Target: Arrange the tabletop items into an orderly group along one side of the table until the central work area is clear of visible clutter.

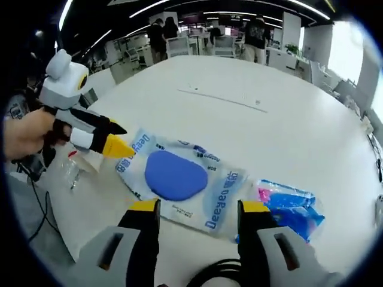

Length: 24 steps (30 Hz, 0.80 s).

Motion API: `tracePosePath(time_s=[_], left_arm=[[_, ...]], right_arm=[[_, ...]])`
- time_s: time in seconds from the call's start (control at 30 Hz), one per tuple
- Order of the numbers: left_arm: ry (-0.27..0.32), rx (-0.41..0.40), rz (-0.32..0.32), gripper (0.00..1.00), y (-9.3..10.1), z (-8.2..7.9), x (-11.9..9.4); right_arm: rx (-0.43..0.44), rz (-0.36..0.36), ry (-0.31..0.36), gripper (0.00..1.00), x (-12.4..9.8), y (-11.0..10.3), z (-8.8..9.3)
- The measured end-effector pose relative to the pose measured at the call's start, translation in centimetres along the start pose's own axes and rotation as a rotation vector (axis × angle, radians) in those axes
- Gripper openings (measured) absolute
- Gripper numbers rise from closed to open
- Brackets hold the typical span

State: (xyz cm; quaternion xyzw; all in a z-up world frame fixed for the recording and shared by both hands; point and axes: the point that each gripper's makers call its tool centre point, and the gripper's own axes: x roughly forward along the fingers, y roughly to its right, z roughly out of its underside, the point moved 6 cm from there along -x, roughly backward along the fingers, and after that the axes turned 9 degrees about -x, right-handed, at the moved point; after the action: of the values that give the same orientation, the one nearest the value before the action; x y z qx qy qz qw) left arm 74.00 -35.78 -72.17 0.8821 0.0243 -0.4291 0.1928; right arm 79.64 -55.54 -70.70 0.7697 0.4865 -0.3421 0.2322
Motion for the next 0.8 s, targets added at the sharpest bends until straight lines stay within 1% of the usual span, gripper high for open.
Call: tracePosePath(time_s=[0.03,0.1,0.13,0.17,0.3,0.43,0.5,0.57,0.63,0.8], left_arm=[[0.007,0.013,-0.001,0.73,0.0,-0.1,-0.1],[-0.001,0.054,-0.031,0.93,-0.3,-0.2,-0.5],[-0.003,0.083,-0.038,0.95,-0.3,-0.2,-0.9],[-0.019,0.096,-0.027,0.96,-0.3,-0.1,-1.1],[-0.03,0.095,-0.018,0.97,-0.1,-0.1,-2.2],[-0.026,0.093,-0.026,0.97,0.0,-0.4,-3.4],[-0.02,0.095,-0.027,0.97,0.1,-0.6,-3.9],[-0.013,0.085,-0.008,0.97,0.3,-0.7,-4.3],[-0.025,0.07,-0.012,0.97,0.2,-0.8,-4.7],[-0.022,0.09,-0.017,0.97,0.3,-1.1,-5.6]], right_arm=[[0.0,-0.001,0.004,0.69,0.1,0.1,0.0],[-0.002,0.01,0.012,0.91,0.1,0.2,-0.1],[-0.005,0.013,0.009,0.96,0.0,0.2,0.0],[-0.001,0.008,0.0,0.98,-0.1,0.2,0.2],[0.015,0.006,-0.002,0.99,-0.8,0.3,0.5],[0.036,0.007,0.005,0.99,-1.6,0.5,0.5],[0.035,0.008,0.011,0.98,-1.9,0.5,0.3],[0.031,0.008,0.012,0.97,-2.3,0.6,0.2],[0.029,0.007,0.018,0.96,-2.8,0.4,0.2],[0.041,0.002,0.031,0.94,-3.6,0.0,0.4]])
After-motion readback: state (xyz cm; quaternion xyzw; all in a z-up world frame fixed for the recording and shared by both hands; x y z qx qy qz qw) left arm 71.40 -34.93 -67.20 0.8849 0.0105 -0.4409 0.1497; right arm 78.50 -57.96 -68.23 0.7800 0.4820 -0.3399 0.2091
